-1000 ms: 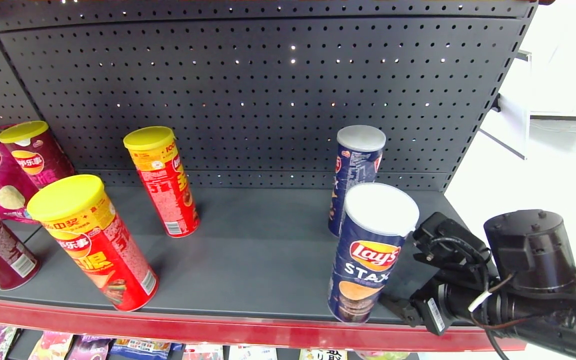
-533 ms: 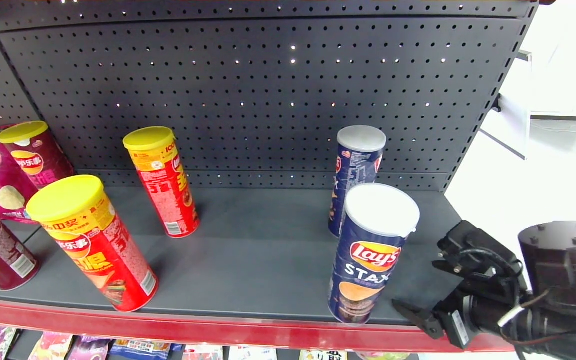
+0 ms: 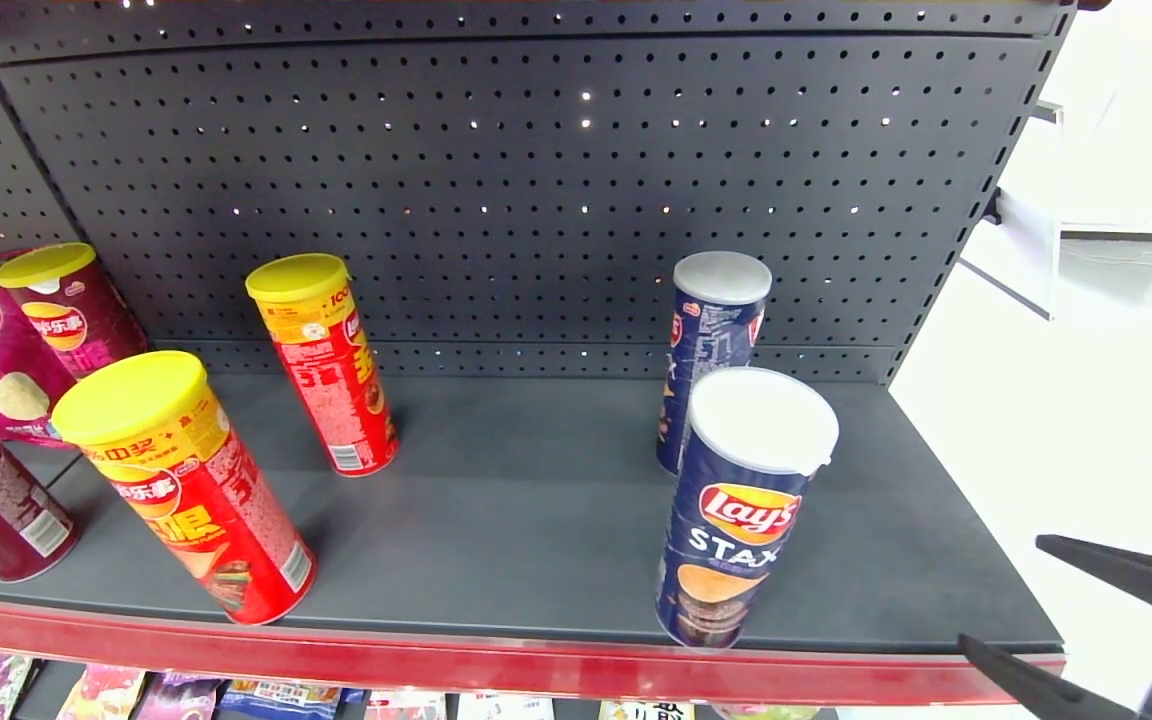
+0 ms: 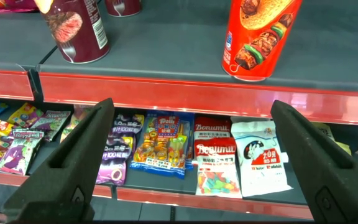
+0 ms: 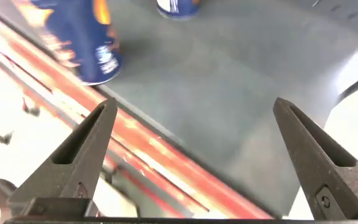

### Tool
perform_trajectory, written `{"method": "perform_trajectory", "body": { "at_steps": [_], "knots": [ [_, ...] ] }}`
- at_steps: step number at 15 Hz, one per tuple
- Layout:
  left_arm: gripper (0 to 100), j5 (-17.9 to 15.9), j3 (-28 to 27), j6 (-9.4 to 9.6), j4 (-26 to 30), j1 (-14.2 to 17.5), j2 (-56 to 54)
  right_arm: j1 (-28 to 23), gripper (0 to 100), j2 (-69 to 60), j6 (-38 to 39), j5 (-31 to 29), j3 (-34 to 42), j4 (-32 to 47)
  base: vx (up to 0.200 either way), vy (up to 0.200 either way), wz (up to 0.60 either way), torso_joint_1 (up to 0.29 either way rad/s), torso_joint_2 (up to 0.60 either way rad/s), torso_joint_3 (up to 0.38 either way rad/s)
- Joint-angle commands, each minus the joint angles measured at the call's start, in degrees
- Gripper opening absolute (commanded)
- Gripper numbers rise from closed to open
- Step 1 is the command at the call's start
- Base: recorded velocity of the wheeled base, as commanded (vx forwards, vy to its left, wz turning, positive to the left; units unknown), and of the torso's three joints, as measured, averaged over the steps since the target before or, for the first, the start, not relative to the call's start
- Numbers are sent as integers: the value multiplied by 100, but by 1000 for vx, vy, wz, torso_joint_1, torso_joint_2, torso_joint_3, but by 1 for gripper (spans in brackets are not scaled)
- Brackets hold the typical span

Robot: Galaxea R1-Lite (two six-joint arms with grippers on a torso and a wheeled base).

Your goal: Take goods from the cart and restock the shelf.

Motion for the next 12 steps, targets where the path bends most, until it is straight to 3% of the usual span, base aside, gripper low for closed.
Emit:
{"method": "perform_trajectory", "body": {
  "at_steps": [1,3,5,6,7,9,11,12],
  "knots": [
    [100,1,0,1,0,2,9,-640,100,-2182,-21,491,949,36,0,0,0,0,0,0],
    [100,1,0,-8,0,2,9,-842,100,-3158,322,869,1089,757,0,0,0,0,0,0],
    [100,1,0,1,0,2,9,-1088,100,-3764,559,834,1107,1108,0,0,0,0,0,0],
    [100,1,0,-8,0,2,9,-1466,100,-4353,568,817,1107,1723,0,0,0,0,0,0],
    [100,1,0,1,0,2,9,-1598,100,-4485,621,650,1081,2066,0,0,0,0,0,0],
    [100,1,0,-8,0,2,9,-1572,100,-4459,700,-62,1107,2022,0,0,0,0,0,0],
    [100,1,0,1,0,2,9,-1580,100,-4459,849,-273,1072,2418,0,0,0,0,0,0],
    [100,1,0,-8,0,2,9,-2134,100,-4520,858,-291,1089,2374,0,0,0,0,0,0]
  ]
}}
